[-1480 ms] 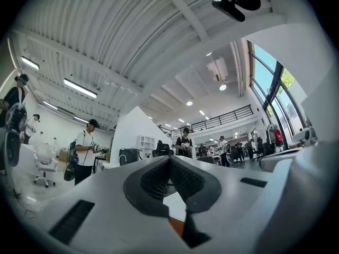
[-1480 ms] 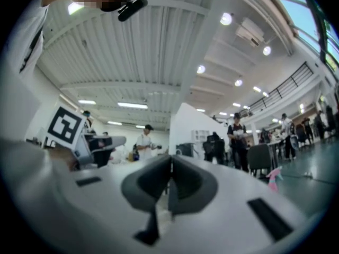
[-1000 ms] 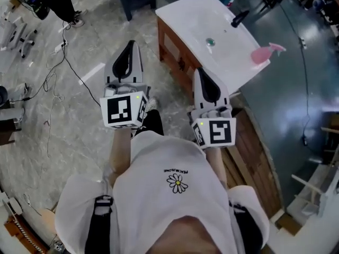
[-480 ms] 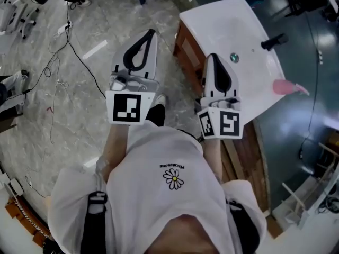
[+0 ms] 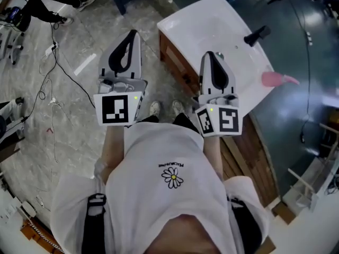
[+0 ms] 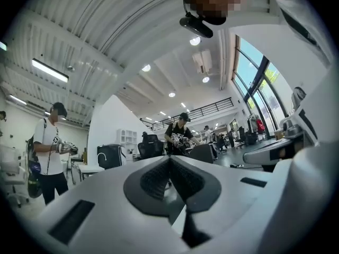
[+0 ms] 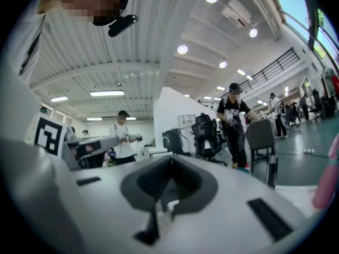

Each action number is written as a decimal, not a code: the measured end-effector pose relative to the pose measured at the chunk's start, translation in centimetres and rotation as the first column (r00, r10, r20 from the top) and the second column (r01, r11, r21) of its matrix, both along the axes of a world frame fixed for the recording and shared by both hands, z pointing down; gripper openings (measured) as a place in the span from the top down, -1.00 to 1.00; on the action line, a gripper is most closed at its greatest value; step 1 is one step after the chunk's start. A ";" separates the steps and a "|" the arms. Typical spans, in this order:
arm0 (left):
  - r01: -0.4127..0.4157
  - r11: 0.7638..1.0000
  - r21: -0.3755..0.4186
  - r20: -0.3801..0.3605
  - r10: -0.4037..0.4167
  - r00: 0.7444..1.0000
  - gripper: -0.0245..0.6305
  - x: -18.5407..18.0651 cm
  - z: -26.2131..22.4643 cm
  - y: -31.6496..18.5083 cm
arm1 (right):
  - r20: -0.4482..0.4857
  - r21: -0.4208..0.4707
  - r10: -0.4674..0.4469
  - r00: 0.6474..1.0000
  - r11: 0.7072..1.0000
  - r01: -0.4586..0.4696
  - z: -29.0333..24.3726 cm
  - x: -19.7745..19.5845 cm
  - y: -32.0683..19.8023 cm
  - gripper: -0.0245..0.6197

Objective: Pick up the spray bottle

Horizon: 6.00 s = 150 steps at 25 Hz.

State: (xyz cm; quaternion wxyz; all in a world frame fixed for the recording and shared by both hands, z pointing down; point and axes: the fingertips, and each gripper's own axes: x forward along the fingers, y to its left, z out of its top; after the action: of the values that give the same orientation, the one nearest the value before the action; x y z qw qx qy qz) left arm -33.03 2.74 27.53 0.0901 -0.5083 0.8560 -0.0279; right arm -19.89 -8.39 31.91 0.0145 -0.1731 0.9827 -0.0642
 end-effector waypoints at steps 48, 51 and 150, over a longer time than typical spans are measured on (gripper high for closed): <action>-0.644 0.764 0.048 0.036 0.643 0.765 0.86 22.0 -0.9 -21.6 | -0.023 0.170 0.639 0.769 0.761 -0.627 -2.9 24.3 -10.0 0.83; -0.675 0.736 0.049 0.041 0.674 0.738 0.86 23.5 -0.9 -22.3 | -0.019 0.167 0.672 0.740 0.732 -0.661 -2.8 25.8 -10.1 0.83; -0.476 0.836 -0.273 0.008 0.497 0.868 0.86 22.0 8.0 -26.3 | -0.361 -0.032 0.550 0.753 0.800 -0.599 16.1 27.3 -34.3 0.42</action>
State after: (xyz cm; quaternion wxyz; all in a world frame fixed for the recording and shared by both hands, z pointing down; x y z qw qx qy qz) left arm -11.08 -23.54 35.56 0.0599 -0.7149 0.6831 -0.1367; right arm 7.39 -42.72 48.04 -0.1460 -0.4761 0.8617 -0.0980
